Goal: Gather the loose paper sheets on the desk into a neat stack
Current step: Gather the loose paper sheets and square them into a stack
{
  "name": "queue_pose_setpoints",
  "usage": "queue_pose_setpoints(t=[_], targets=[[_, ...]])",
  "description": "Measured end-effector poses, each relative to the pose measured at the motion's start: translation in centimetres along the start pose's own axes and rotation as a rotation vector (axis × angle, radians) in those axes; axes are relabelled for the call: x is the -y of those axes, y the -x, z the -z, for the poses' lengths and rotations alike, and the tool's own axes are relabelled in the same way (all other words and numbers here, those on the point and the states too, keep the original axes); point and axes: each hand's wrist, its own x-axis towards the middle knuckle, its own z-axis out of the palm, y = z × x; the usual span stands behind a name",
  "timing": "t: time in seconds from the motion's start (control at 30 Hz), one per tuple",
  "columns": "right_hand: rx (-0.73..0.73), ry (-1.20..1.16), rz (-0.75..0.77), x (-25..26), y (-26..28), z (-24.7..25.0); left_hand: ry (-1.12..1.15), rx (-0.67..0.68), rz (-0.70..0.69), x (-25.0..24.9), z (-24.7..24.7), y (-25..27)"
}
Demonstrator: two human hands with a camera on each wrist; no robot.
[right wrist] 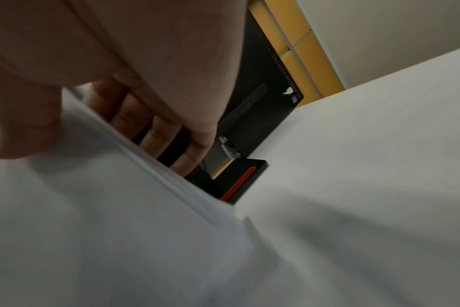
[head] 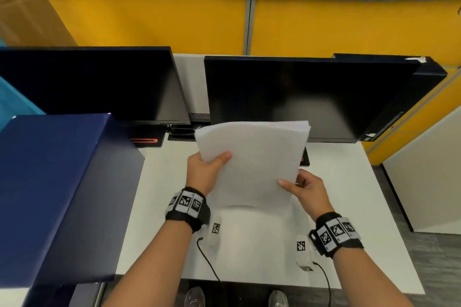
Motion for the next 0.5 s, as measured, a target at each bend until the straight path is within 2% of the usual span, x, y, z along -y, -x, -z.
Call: queue_pose_setpoints(t=[0.1, 0.23, 0.33, 0.5], targets=[[0.007, 0.004, -0.045, -0.3, 0.8, 0.9, 0.224, -0.068, 0.006, -1.4, 1.8, -1.1], [-0.055, -0.244, -0.028, 0.3, 0.9, 1.2, 0.523, 0.026, 0.042, -1.4, 3.0, -1.3], [-0.073, -0.288, -0.043, -0.4, 0.5, 2.2, 0.566, 0.027, 0.065, -1.4, 3.9, -1.3], [0.024, -0.537, -0.117, -2.6, 1.4, 1.7, 0.613, 0.047, 0.082, -1.7, 4.8, -1.0]])
